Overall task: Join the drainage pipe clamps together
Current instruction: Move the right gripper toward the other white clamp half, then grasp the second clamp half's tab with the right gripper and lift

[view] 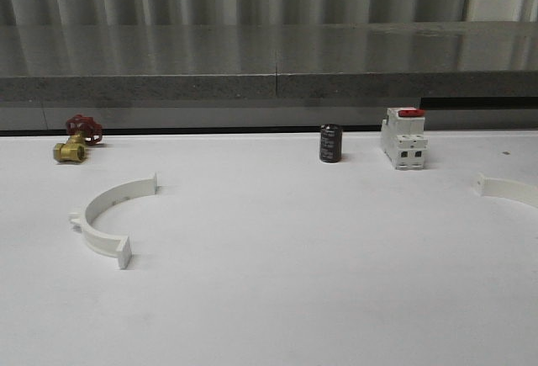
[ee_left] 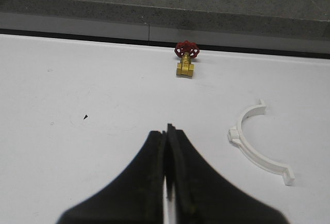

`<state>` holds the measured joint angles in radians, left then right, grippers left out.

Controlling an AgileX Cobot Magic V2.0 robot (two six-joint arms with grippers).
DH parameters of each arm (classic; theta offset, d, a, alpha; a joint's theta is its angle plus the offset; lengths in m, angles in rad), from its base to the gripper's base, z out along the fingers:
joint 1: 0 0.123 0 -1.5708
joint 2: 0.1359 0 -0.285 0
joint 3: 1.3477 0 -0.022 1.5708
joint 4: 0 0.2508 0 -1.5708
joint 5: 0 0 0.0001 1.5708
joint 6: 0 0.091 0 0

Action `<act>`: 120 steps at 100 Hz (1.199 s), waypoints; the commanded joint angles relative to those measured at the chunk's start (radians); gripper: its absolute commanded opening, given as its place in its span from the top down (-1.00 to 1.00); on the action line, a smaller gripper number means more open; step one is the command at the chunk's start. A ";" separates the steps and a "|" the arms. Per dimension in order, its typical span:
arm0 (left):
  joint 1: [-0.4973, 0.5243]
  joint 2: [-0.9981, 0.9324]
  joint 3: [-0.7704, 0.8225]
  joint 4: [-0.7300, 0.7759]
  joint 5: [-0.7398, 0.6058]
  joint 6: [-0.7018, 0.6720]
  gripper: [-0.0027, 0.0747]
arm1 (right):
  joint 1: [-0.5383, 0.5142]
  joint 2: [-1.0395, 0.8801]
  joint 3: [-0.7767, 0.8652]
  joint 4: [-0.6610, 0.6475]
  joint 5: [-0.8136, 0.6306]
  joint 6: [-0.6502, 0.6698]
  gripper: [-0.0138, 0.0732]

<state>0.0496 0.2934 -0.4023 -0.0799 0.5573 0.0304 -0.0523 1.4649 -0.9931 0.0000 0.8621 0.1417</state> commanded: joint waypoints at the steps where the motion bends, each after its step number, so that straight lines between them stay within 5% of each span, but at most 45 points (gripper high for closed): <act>1: -0.003 0.007 -0.025 -0.015 -0.071 0.001 0.99 | -0.022 0.049 -0.086 0.038 0.020 -0.001 -0.47; 61: -0.003 0.007 -0.025 -0.015 -0.071 0.001 0.99 | -0.040 0.414 -0.296 0.052 -0.006 -0.045 -0.45; 70: -0.003 0.007 -0.025 -0.015 -0.071 0.001 0.99 | -0.040 0.432 -0.296 0.052 -0.008 -0.045 -0.29; 94: -0.003 0.007 -0.025 -0.015 -0.071 0.001 0.99 | -0.040 0.435 -0.296 0.052 -0.014 -0.045 0.55; 120: -0.003 0.007 -0.025 -0.015 -0.071 0.001 0.99 | -0.034 0.380 -0.297 0.059 0.041 -0.045 0.63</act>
<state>0.0496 0.2934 -0.4023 -0.0799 0.5573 0.0313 -0.0870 1.9343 -1.2633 0.0457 0.8854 0.1054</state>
